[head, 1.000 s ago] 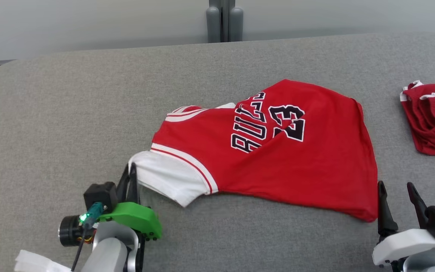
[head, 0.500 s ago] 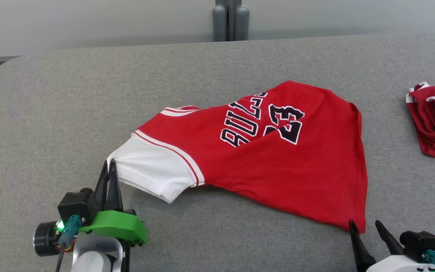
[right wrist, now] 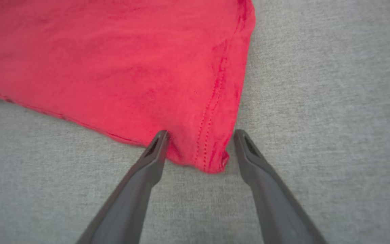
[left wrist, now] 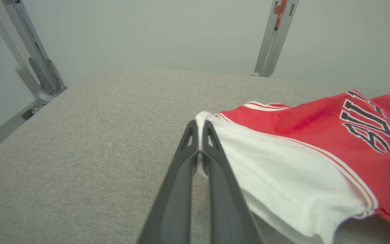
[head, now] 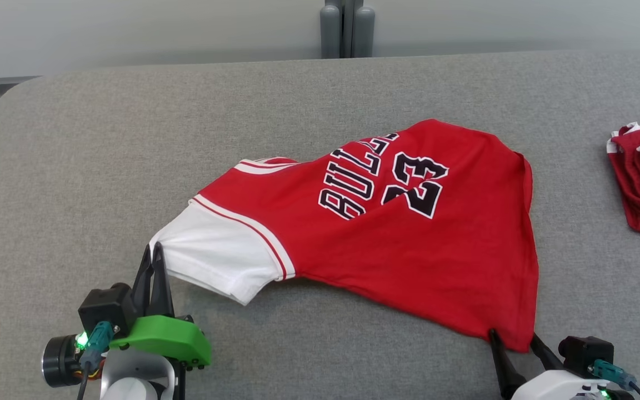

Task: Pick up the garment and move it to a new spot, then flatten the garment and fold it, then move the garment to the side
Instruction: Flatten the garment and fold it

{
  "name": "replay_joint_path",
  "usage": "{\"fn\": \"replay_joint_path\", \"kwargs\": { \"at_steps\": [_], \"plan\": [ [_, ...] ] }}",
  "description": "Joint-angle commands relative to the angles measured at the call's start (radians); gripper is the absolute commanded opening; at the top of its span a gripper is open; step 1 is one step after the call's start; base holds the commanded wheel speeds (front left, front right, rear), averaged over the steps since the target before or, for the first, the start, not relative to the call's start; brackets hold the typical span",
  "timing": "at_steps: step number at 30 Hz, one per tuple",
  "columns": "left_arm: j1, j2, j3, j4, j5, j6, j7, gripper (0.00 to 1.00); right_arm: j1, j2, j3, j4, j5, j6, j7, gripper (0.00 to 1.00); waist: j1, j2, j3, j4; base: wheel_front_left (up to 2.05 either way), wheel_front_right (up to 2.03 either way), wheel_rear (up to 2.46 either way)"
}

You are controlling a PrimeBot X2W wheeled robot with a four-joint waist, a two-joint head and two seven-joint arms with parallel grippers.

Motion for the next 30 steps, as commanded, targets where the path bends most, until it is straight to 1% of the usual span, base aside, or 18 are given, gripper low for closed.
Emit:
{"fn": "replay_joint_path", "kwargs": {
  "at_steps": [1,2,3,4,5,6,7,8,9,10,13,17,20,24,30],
  "plan": [
    [0.007,0.006,0.001,0.0,-0.008,0.005,-0.002,0.0,-0.021,-0.003,0.005,0.023,0.008,-0.001,-0.01,1.0,0.0,0.0,-0.001,0.005,0.0,0.0,0.0],
    [0.007,0.007,0.002,-0.001,-0.008,0.006,-0.005,0.0,-0.029,-0.002,0.011,0.042,0.012,-0.001,-0.013,0.98,0.0,0.0,-0.001,0.007,0.0,0.0,0.0],
    [0.007,0.007,0.001,-0.001,-0.009,0.006,-0.005,0.0,-0.035,-0.002,0.018,0.065,0.014,-0.001,-0.008,0.69,0.0,0.0,-0.002,0.009,0.0,0.0,0.0],
    [0.008,0.007,0.0,0.0,-0.009,0.006,-0.005,0.0,-0.038,-0.002,0.024,0.082,0.015,0.0,-0.001,0.5,0.0,0.0,-0.002,0.011,0.0,0.0,0.0],
    [0.008,0.008,0.0,0.0,-0.009,0.007,-0.005,0.0,-0.042,-0.001,0.03,0.099,0.021,0.0,0.002,0.43,0.0,0.0,-0.003,0.013,0.0,0.0,0.0],
    [0.007,0.009,-0.001,0.001,-0.011,0.007,-0.006,0.0,-0.046,0.0,0.035,0.112,0.023,0.0,0.003,0.33,0.0,0.0,-0.003,0.015,0.0,0.0,0.0],
    [0.007,0.009,-0.001,0.002,-0.012,0.007,-0.006,0.0,-0.048,0.001,0.041,0.125,0.025,0.0,0.005,0.21,0.0,0.0,-0.004,0.016,0.0,0.0,0.0],
    [0.007,0.009,-0.001,0.002,-0.011,0.007,-0.008,0.0,-0.05,0.001,0.043,0.133,0.028,0.0,0.005,0.15,0.0,0.0,-0.005,0.016,0.0,0.0,0.0],
    [0.008,0.01,-0.001,0.002,-0.011,0.007,-0.008,0.0,-0.049,0.001,0.044,0.138,0.031,0.0,0.004,0.03,0.0,0.0,-0.006,0.016,0.0,0.0,0.0],
    [0.008,0.01,-0.002,0.0,-0.012,0.006,-0.01,0.0,-0.049,0.001,0.045,0.14,0.034,0.0,0.004,0.0,0.0,0.0,-0.008,0.016,0.0,0.0,0.0],
    [0.005,0.01,-0.003,-0.006,-0.015,0.004,-0.018,0.0,-0.054,-0.001,0.046,0.118,0.048,-0.001,-0.008,0.0,0.0,0.0,-0.016,0.01,0.0,0.0,0.0],
    [-0.012,0.005,-0.006,-0.023,-0.021,-0.006,-0.029,0.0,-0.061,-0.003,0.027,0.027,0.053,0.0,-0.025,0.0,0.0,0.0,-0.037,-0.005,0.0,0.0,0.0],
    [-0.038,-0.004,-0.007,-0.047,-0.031,-0.022,-0.04,0.0,-0.065,-0.003,0.014,-0.068,0.056,0.0,-0.022,0.0,0.0,0.0,-0.059,-0.018,0.0,0.0,0.0],
    [-0.083,-0.009,-0.002,-0.101,-0.046,-0.044,-0.054,0.0,-0.071,-0.005,-0.024,-0.228,0.046,0.0,-0.002,0.0,0.0,0.0,-0.092,-0.034,0.0,0.0,0.0],
    [-0.158,-0.014,0.02,-0.228,-0.08,-0.073,-0.072,0.0,-0.08,-0.015,-0.066,-0.479,0.071,0.0,0.063,0.0,0.0,0.0,-0.14,-0.059,0.0,0.0,0.0]
  ]
}}
